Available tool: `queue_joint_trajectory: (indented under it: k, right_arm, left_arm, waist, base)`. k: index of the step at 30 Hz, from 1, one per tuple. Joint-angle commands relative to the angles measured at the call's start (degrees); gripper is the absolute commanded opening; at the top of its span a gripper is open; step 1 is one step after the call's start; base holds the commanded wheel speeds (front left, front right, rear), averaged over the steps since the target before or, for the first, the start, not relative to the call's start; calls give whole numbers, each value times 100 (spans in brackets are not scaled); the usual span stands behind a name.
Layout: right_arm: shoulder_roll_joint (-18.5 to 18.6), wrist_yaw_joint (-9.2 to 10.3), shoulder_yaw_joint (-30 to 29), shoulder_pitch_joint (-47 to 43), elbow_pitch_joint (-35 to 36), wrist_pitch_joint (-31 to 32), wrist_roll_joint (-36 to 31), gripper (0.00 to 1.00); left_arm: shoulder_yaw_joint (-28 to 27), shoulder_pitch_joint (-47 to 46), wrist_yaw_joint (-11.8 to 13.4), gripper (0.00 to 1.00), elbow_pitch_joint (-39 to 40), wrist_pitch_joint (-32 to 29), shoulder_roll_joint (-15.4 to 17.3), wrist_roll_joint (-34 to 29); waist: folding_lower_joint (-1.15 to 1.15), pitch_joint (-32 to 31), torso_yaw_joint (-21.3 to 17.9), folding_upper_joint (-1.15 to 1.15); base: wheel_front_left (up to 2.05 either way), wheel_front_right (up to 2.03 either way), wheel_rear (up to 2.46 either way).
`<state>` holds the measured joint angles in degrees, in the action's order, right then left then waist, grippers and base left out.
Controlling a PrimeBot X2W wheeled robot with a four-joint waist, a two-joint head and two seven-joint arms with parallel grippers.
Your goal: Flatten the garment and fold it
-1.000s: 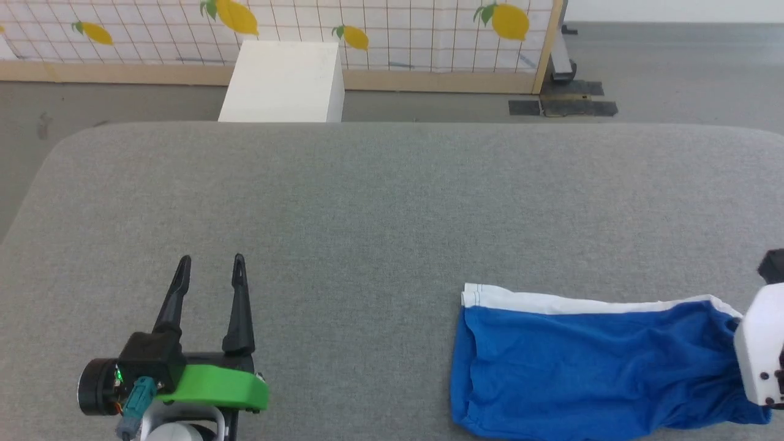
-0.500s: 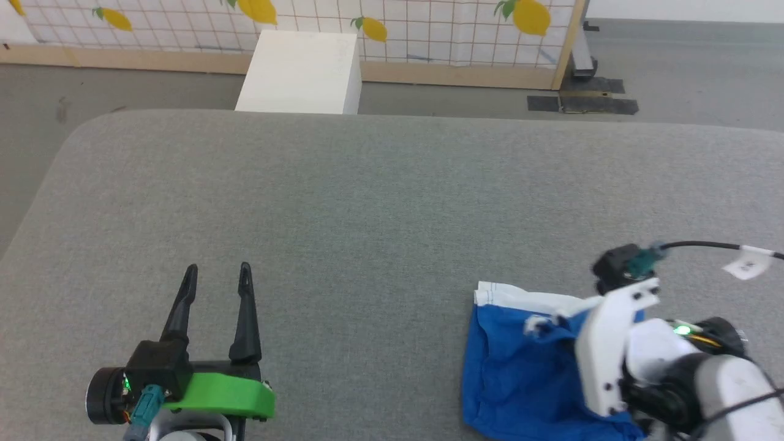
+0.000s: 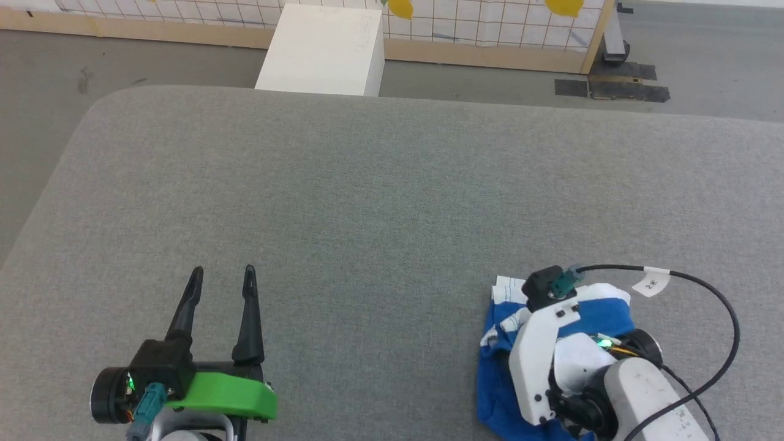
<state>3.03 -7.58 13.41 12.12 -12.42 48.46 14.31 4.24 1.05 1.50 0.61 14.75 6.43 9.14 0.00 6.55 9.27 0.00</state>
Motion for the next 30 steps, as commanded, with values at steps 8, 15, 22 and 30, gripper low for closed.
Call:
queue_joint_trajectory:
  k: [8, 15, 22, 30]
  right_arm:
    - [-12, 9, 101, 298, 619, -460, 573, 100]
    - [312, 9, -736, -9, 1753, -151, 581, 100]
    - [471, 9, -1631, -678, 2131, 51, -179, 100]
    - [222, 9, -1271, -979, 1545, -355, -301, 100]
  left_arm:
    - [-71, -42, -92, 100, -56, 25, -11, -28]
    - [-110, -1, -99, 100, -17, 25, 7, -61]
    - [-112, -25, -101, 100, 40, 25, -16, -85]
    - [-91, -95, -124, 100, 31, 25, -67, -89]
  waist:
    - [0, -142, -340, 0]
    - [0, -216, -660, 0]
    - [0, -141, -783, 0]
    - [0, 46, -727, 0]
  base:
    - [0, 0, 0]
    - [0, 0, 0]
    - [0, 0, 0]
    - [0, 0, 0]
